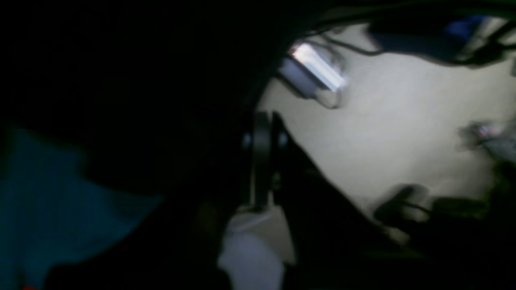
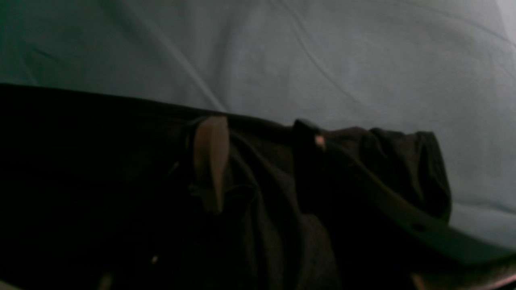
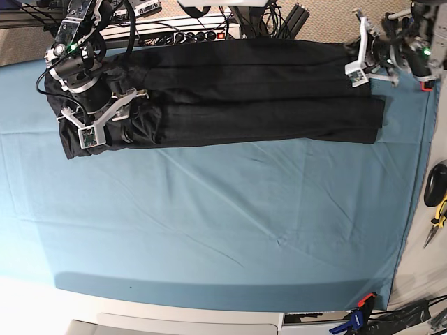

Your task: Fold the T-shirt properly

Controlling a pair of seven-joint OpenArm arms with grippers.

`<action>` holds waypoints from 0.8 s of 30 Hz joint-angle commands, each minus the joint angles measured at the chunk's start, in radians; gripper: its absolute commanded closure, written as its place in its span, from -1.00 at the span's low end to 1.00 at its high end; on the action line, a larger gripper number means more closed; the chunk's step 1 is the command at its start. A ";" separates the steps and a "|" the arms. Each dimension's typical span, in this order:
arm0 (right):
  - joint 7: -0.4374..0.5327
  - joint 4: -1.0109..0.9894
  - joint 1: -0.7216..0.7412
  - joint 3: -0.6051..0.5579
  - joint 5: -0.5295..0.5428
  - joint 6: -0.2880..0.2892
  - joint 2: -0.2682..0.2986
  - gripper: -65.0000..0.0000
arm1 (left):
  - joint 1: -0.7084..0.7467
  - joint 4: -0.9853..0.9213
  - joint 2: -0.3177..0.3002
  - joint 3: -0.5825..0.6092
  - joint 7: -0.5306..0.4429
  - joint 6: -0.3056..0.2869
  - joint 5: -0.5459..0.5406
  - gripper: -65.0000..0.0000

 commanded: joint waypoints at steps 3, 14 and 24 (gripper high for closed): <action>0.028 0.018 0.005 0.003 0.009 -0.004 0.009 0.18 | 0.000 0.013 -0.019 0.041 -0.106 -0.003 0.154 1.00; 0.028 0.018 0.005 0.003 0.009 -0.004 0.009 0.18 | -0.006 0.017 -0.020 0.077 -0.115 -0.003 0.281 1.00; 0.028 0.018 0.005 0.003 0.009 -0.004 0.009 0.18 | -0.012 0.042 -0.032 0.077 -0.106 -0.003 0.264 1.00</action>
